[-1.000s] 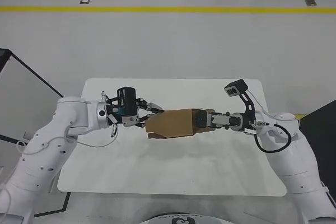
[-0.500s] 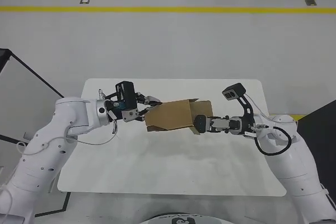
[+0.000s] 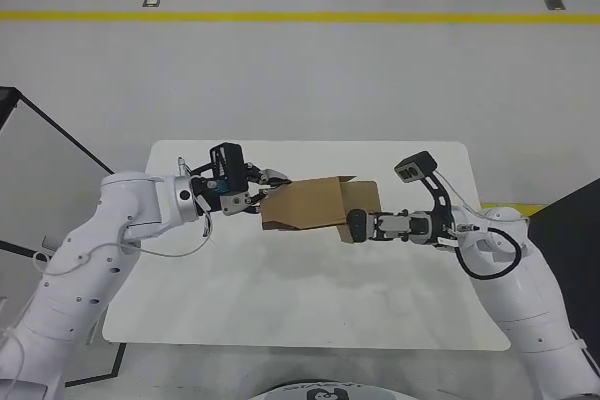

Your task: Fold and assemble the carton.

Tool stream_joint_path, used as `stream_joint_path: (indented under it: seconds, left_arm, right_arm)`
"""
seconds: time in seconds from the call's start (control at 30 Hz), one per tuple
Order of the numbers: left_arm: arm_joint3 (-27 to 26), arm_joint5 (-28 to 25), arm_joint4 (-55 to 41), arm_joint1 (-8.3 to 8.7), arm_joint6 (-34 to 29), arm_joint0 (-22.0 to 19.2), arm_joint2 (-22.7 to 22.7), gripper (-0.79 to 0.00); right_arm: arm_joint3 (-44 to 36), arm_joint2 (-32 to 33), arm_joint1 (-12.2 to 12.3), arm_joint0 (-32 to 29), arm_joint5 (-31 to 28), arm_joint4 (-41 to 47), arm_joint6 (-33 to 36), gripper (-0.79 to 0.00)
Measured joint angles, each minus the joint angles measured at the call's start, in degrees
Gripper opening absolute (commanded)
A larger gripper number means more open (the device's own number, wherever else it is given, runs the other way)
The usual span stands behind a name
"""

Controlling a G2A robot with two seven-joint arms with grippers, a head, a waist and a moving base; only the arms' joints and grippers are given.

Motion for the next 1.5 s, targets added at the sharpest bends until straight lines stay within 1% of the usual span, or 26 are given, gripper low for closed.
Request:
stream_joint_path:
  seconds: [0.13,0.57,0.8,0.83,0.87,0.9,1.03,1.17,1.3,1.5]
  left_arm:
    - [0.0,0.0,0.3,-0.11,-0.1,0.0,-0.1,-0.785]
    - [-0.3,-3.3,1.9,-0.34,0.4,0.1,0.2,-0.785]
    - [-0.8,-3.7,2.2,-0.49,0.0,0.3,0.5,-0.785]
    - [-0.9,-3.7,2.2,-0.51,-0.1,0.4,0.5,-0.785]
    - [-1.1,-3.7,2.2,-0.53,-0.1,0.5,0.5,-0.785]
    - [-1.2,-3.8,2.1,-0.54,-0.1,0.5,0.5,-0.785]
    - [-1.4,-4.1,1.9,-0.55,-0.2,0.8,0.2,-0.785]
    - [-1.5,-4.5,1.6,-0.55,-0.4,1.1,-0.1,-0.785]
    - [-1.5,-5.1,0.9,-0.59,-0.4,1.2,-0.1,-0.785]
    - [-1.2,-6.3,-1.0,-0.69,-1.0,1.1,0.1,-0.785]
  right_arm:
    - [0.2,-0.4,0.0,0.1,0.1,0.4,0.0,0.000]
    - [0.6,0.5,0.3,0.5,0.2,0.1,-0.1,0.000]
    - [1.1,0.0,0.4,1.4,0.5,-0.3,0.4,0.000]
    - [1.2,-0.2,0.4,1.6,0.5,-0.4,0.4,-0.012]
    - [1.4,-0.5,0.3,1.9,0.5,-0.5,0.5,-0.062]
    - [1.6,-0.7,0.3,2.1,0.5,-0.6,0.5,-0.077]
    - [2.2,-1.5,0.2,3.0,0.0,-1.7,0.5,-0.083]
    - [2.4,-2.2,0.2,3.7,-1.0,-2.8,0.3,-0.108]
    - [2.4,-2.6,0.2,4.2,-1.9,-3.8,0.1,-0.157]
    - [2.0,-2.8,0.3,4.6,-4.2,-7.1,-0.5,-0.185]
